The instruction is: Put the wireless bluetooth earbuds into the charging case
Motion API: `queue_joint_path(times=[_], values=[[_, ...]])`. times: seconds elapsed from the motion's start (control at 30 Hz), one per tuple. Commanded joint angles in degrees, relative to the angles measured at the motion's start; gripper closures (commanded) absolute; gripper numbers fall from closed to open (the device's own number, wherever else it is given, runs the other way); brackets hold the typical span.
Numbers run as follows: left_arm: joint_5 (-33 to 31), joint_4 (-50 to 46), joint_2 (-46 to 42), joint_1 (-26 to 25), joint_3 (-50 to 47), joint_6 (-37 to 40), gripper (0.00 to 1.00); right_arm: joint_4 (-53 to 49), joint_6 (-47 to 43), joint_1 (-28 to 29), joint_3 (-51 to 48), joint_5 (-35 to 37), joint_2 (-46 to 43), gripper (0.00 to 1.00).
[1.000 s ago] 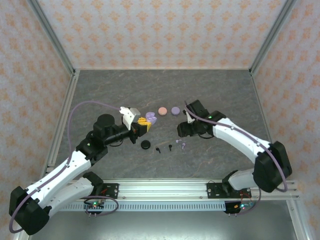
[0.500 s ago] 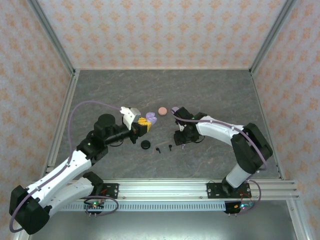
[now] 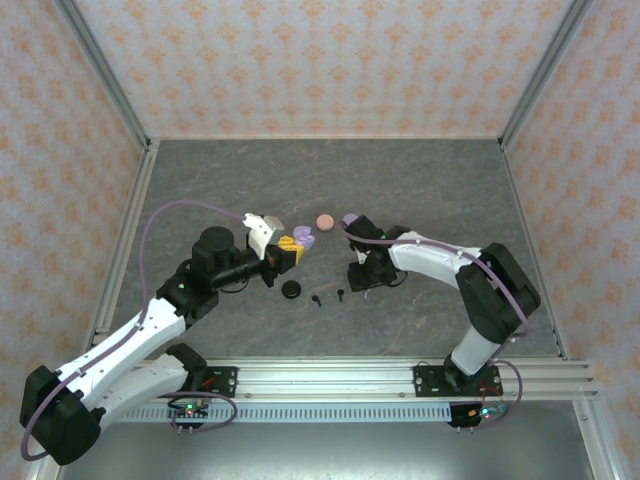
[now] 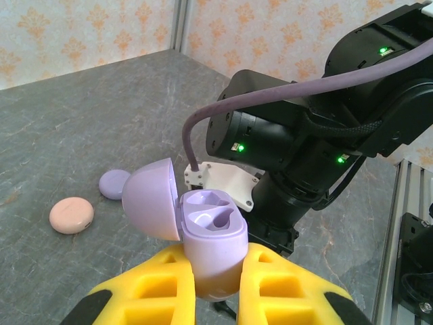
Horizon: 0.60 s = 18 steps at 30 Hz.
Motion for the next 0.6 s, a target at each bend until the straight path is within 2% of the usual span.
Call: queue_joint_path(times=[0.0, 0.3, 0.57], values=[[-0.5, 0.7, -0.2, -0.5, 0.5, 0.0, 1.00, 0.2, -2.1, 0.6, 2.4, 1.3, 1.2, 0.52], [-0.7, 0.5, -0.2, -0.5, 0.6, 0.0, 1.00, -0.2, -6.9, 1.3, 7.5, 0.4, 5.1, 0.52], [-0.9, 0.3, -0.2, -0.5, 0.4, 0.0, 1.00, -0.4, -7.5, 1.7, 9.1, -1.0, 8.2, 0.54]])
